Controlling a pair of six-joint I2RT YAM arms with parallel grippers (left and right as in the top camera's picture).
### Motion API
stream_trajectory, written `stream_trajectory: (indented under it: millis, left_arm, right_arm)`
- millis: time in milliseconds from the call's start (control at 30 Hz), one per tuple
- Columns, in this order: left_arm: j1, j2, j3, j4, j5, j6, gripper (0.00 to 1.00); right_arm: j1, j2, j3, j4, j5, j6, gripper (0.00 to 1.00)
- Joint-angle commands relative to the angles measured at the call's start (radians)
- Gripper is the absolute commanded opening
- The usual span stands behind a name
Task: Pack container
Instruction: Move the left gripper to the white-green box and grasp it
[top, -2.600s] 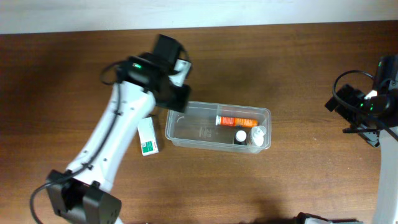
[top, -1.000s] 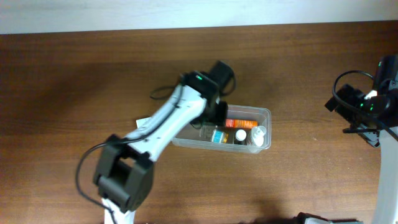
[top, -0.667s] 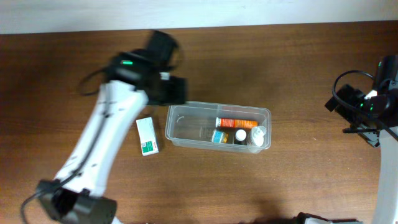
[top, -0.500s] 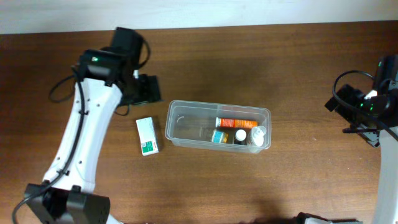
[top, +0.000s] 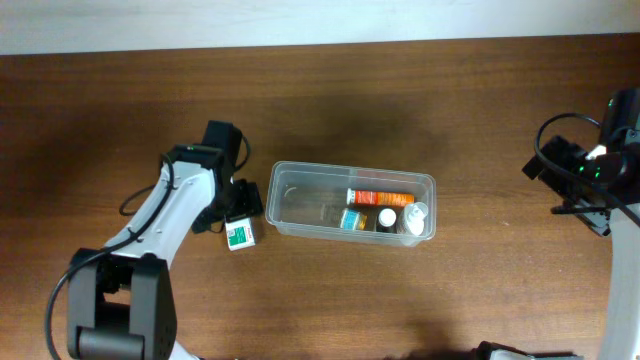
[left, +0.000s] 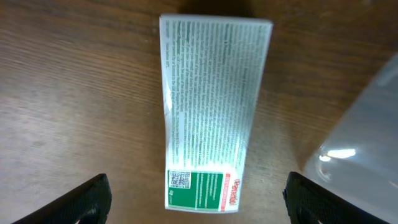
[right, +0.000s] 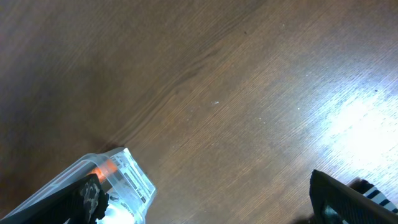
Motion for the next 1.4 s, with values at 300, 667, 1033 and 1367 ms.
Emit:
stream_trajectory:
  millis: [300, 667, 1033, 1367]
  left_arm:
    - [0.016, 0.018, -0.116, 0.150, -0.006, -0.022, 0.81]
    - [0.031, 0.065, -0.116, 0.210, -0.002, 0.099, 0.74]
    - [0.031, 0.067, -0.085, 0.190, 0.004, 0.234, 0.34]
    - [0.032, 0.011, 0.291, -0.106, 0.005, 0.379, 0.26]
  right_arm:
    - [-0.005, -0.003, 0.008, 0.000, 0.002, 0.002, 0.98]
    - [-0.005, -0.003, 0.008, 0.000, 0.002, 0.002, 0.99]
    - [-0.005, -0.003, 0.008, 0.000, 0.002, 0.002, 0.98]
    - [-0.005, -0.003, 0.008, 0.000, 0.002, 0.002, 0.98]
